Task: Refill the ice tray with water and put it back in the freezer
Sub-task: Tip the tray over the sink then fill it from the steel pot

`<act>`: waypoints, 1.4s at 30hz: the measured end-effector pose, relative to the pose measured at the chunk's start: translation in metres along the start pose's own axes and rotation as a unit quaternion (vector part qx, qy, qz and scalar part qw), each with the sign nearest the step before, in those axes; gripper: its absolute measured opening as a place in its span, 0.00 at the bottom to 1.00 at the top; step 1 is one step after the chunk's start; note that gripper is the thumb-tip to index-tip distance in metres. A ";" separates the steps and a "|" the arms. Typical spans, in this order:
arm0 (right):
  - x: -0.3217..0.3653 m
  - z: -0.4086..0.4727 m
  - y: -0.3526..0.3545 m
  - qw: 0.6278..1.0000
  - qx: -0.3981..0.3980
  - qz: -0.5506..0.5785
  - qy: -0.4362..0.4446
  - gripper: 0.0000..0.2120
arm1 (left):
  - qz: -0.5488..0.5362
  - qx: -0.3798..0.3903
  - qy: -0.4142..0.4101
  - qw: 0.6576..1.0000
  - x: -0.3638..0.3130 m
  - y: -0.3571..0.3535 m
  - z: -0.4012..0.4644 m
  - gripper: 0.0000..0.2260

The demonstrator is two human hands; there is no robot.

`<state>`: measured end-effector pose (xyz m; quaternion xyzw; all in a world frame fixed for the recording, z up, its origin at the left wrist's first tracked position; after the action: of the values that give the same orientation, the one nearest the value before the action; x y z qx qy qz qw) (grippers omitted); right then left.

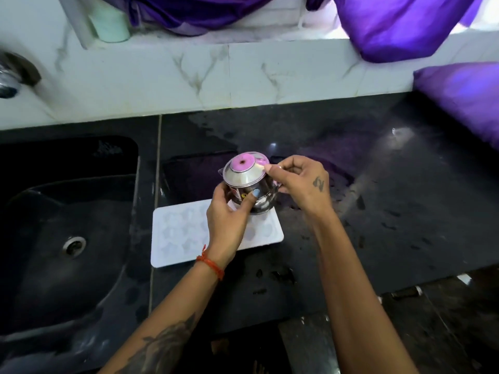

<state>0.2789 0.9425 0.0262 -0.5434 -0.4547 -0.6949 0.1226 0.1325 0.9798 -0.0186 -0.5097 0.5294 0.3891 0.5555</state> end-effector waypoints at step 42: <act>0.046 0.171 -0.208 0.991 0.092 0.098 0.003 0.06 | 0.120 -0.099 -0.058 0.986 0.003 0.094 0.240 0.34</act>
<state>0.2335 1.2044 -0.0381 -0.5699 -0.4608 -0.6363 0.2408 0.0877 1.2305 -0.0552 -0.4716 0.5125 0.5319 0.4817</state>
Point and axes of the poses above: each hand's wrist, its own z-axis towards the middle knuckle, its own y-axis out of the back of the hand, x = y × z, the point moved 4 cm from there along z, towards the middle knuckle, and after that the axes turned 13 degrees about -z, right-handed, at the moved point
